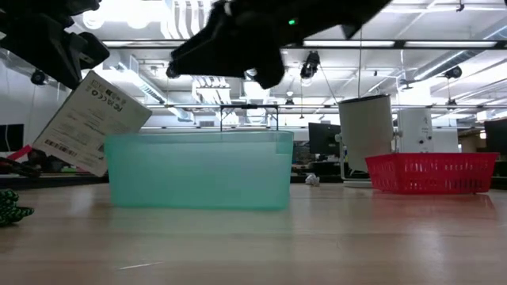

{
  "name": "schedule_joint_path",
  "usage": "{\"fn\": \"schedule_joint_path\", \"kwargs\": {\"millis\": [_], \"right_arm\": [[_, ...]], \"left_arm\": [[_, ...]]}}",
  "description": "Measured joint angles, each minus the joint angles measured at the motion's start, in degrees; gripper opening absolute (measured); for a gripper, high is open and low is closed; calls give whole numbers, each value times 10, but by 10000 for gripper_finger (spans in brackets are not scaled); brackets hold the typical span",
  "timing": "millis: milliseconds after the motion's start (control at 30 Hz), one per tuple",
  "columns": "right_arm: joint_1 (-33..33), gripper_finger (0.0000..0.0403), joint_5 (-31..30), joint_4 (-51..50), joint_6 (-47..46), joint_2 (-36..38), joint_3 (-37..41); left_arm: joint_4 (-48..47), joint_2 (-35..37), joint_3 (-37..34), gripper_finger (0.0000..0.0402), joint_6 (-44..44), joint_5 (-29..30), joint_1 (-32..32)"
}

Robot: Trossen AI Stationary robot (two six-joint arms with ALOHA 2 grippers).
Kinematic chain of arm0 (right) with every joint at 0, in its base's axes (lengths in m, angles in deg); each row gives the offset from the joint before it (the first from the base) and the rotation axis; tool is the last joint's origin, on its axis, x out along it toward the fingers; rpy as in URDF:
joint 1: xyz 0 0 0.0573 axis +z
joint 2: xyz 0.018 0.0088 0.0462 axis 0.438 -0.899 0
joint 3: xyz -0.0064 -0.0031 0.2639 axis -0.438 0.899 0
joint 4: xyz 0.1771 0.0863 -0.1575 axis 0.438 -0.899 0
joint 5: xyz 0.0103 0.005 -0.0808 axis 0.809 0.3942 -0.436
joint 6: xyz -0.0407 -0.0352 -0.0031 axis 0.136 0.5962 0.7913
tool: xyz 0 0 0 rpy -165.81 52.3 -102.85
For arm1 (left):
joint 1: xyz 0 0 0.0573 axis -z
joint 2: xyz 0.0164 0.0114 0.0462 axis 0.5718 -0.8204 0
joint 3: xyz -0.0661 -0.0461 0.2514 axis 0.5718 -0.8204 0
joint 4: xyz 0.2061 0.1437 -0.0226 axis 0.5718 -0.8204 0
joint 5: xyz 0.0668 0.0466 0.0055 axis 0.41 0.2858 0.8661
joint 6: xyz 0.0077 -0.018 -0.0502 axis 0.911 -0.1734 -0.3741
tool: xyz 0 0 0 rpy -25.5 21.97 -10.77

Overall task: Pick and place items into bin
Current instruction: Put the card reader box into the black basket

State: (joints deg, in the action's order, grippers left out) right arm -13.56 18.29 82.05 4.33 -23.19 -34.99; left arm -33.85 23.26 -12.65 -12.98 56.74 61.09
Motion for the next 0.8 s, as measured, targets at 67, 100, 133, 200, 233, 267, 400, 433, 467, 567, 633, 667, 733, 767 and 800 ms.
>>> {"fn": "schedule_joint_path", "kwargs": {"millis": [67,100,133,200,233,267,400,433,467,567,633,667,733,767,800], "right_arm": [[-7,190,0,-3,11,-22,-28],[-10,189,1,-3,15,-33,-41],[-13,189,1,-5,18,-44,-52],[-19,189,2,-4,20,-67,-78],[-22,189,2,-4,22,-77,-89],[-24,190,1,-5,27,-86,-100],[-33,188,-3,-5,35,-122,-139],[-35,188,-3,-5,35,-127,-145],[-37,187,-3,-10,36,-131,-150],[-41,187,-3,-8,35,-135,-157],[-43,187,-3,-8,35,-135,-159],[-44,187,-3,-8,35,-135,-159],[-47,187,-3,-5,35,-135,-159],[-49,187,0,-5,35,-135,-159],[-50,187,0,-5,35,-135,-159]], "left_arm": [[1,0,0,0,0,0,0],[0,0,0,0,0,-1,0],[1,0,0,0,0,0,0],[1,0,0,0,0,-1,0],[1,0,0,0,0,0,0],[1,0,0,0,0,0,0],[4,0,0,0,0,0,0],[4,0,0,0,0,0,0],[4,0,0,0,0,0,0],[5,-1,0,0,0,0,0],[7,0,0,0,0,0,0],[6,0,0,0,0,0,0],[10,0,0,0,2,0,0],[10,0,0,0,2,0,0],[11,0,0,0,3,0,0]]}}
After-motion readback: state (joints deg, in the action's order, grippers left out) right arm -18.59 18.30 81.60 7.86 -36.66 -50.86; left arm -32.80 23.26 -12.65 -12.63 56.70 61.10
